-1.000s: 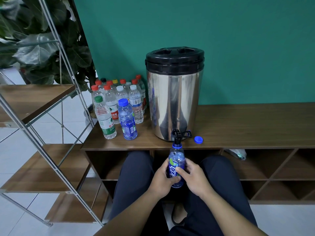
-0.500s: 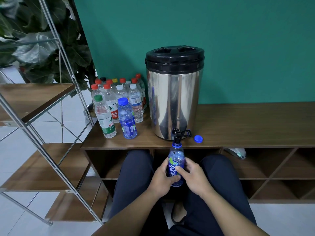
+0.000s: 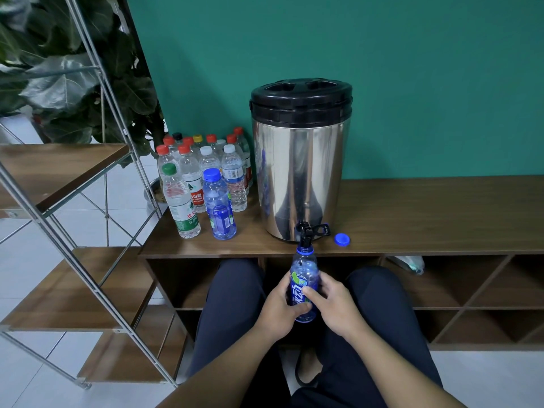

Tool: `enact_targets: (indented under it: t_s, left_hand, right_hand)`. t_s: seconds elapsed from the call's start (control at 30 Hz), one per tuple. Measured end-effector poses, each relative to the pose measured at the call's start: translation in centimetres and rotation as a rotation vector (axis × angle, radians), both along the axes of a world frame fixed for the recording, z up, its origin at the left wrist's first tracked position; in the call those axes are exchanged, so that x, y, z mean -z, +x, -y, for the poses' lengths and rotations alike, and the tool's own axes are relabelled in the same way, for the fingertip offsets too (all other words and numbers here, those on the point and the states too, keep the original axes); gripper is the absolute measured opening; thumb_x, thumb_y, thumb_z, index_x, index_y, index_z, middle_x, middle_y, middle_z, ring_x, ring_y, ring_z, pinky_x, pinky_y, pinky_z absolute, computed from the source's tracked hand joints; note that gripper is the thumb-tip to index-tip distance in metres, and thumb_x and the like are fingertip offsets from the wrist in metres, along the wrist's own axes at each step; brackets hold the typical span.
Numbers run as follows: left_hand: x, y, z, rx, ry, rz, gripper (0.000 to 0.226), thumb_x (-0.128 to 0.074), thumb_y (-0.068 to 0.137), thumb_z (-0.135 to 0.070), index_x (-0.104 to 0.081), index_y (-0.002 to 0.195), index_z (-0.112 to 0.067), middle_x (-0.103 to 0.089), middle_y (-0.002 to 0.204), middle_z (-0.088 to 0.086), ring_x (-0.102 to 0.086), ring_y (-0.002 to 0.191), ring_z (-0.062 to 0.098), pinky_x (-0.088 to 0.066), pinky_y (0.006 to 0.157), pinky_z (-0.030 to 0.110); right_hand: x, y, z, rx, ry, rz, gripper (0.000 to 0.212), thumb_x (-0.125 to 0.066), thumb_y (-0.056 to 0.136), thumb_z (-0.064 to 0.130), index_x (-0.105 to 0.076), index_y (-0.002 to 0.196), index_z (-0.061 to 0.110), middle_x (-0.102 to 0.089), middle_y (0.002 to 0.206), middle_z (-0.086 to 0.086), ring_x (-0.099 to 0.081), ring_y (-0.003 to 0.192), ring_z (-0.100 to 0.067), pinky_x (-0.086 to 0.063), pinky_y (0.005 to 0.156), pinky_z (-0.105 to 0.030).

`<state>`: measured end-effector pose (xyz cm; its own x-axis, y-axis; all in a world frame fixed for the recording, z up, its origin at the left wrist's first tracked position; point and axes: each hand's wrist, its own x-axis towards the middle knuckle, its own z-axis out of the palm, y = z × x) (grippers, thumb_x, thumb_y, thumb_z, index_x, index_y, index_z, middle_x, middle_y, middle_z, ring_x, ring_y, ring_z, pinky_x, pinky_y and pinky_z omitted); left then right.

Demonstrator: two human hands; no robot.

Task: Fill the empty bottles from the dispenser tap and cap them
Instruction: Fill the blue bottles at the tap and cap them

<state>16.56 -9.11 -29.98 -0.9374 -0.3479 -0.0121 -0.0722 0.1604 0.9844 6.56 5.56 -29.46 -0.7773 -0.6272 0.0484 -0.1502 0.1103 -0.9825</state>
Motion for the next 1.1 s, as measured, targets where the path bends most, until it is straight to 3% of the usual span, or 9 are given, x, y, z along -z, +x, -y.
enact_targets:
  t_s: [0.67, 1.1]
  left_hand:
    - [-0.12, 0.01, 0.03, 0.010, 0.016, -0.003, 0.077, -0.082, 0.090, 0.006, -0.057, 0.155, -0.028, -0.077, 0.137, -0.001, -0.072, 0.130, 0.020, -0.054, 0.119, 0.051]
    - [-0.28, 0.08, -0.17, 0.011, 0.037, -0.016, 0.076, -0.080, 0.091, 0.008, -0.058, 0.155, -0.028, -0.077, 0.137, -0.001, -0.073, 0.129, 0.019, -0.055, 0.117, 0.044]
  right_hand:
    - [-0.06, -0.01, -0.04, -0.002, 0.004, 0.011, 0.032, -0.077, 0.104, 0.017, -0.074, 0.133, 0.031, -0.083, 0.123, 0.003, -0.078, 0.118, -0.018, -0.060, 0.109, -0.055]
    - [0.05, -0.08, 0.07, -0.016, -0.015, 0.007, 0.033, -0.077, 0.102, 0.024, -0.074, 0.133, 0.032, -0.082, 0.125, 0.003, -0.078, 0.119, -0.019, -0.058, 0.110, -0.056]
